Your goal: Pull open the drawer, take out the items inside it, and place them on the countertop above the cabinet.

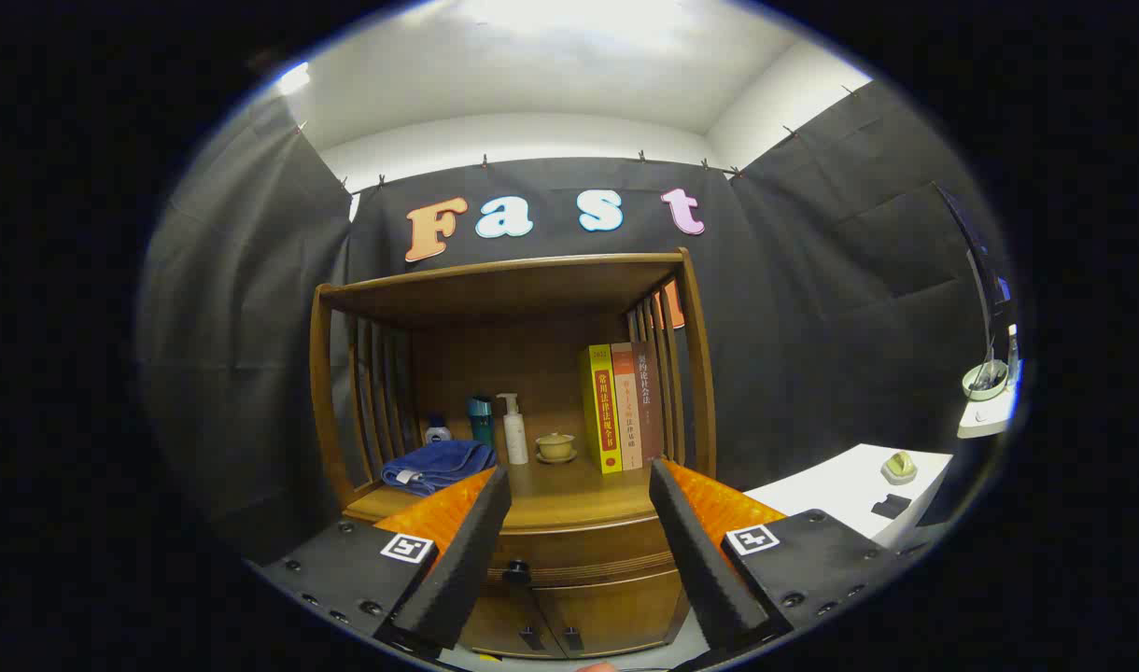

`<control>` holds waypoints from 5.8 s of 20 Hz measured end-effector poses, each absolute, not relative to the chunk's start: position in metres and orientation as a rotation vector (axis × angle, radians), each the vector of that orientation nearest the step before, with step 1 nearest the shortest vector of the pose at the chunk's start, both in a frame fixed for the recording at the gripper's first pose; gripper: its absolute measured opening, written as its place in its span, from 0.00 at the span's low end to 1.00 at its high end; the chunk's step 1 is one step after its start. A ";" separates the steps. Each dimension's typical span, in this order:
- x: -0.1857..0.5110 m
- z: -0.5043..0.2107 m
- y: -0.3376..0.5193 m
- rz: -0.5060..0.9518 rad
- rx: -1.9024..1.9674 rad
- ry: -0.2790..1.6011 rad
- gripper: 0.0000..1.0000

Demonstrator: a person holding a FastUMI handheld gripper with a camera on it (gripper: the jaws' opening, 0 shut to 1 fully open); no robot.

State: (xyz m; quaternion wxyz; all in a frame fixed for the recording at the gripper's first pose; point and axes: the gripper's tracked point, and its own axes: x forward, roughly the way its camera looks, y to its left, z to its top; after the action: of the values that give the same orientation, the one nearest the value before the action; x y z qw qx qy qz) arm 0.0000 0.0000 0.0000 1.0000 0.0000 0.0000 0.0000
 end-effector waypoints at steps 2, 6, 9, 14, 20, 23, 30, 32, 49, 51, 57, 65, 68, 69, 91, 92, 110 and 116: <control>0.000 0.001 0.000 -0.003 -0.002 -0.004 0.98; -0.002 0.002 0.004 0.002 -0.010 -0.007 0.98; -0.004 0.004 0.008 0.009 -0.009 -0.009 0.98; -0.007 0.008 0.006 0.003 -0.016 -0.019 0.98; -0.007 0.008 0.005 0.000 -0.012 -0.017 0.98; -0.007 0.005 0.006 0.005 -0.008 -0.007 0.98; 0.001 -0.005 0.009 0.020 0.032 0.000 0.98; 0.004 -0.009 0.014 0.032 0.044 -0.007 0.98; 0.079 -0.141 0.077 0.151 -0.040 0.022 0.98; 0.089 -0.166 0.085 0.161 -0.055 0.055 0.98; 0.116 -0.227 0.102 0.170 -0.068 0.141 0.99; 0.142 -0.266 0.098 0.120 -0.092 0.186 0.95; 0.147 -0.274 0.090 0.090 -0.087 0.202 0.88; 0.148 -0.276 0.089 0.086 -0.081 0.206 0.84; 0.089 -0.265 0.083 0.073 -0.075 0.295 0.40; 0.081 -0.264 0.081 0.069 -0.077 0.296 0.40; -0.017 -0.260 0.071 0.080 -0.103 0.330 0.40; -0.018 -0.259 0.073 0.101 -0.156 0.299 0.66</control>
State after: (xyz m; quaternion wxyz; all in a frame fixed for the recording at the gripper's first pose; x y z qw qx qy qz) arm -0.0183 0.0729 -0.2587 0.9846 -0.0774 0.1487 0.0501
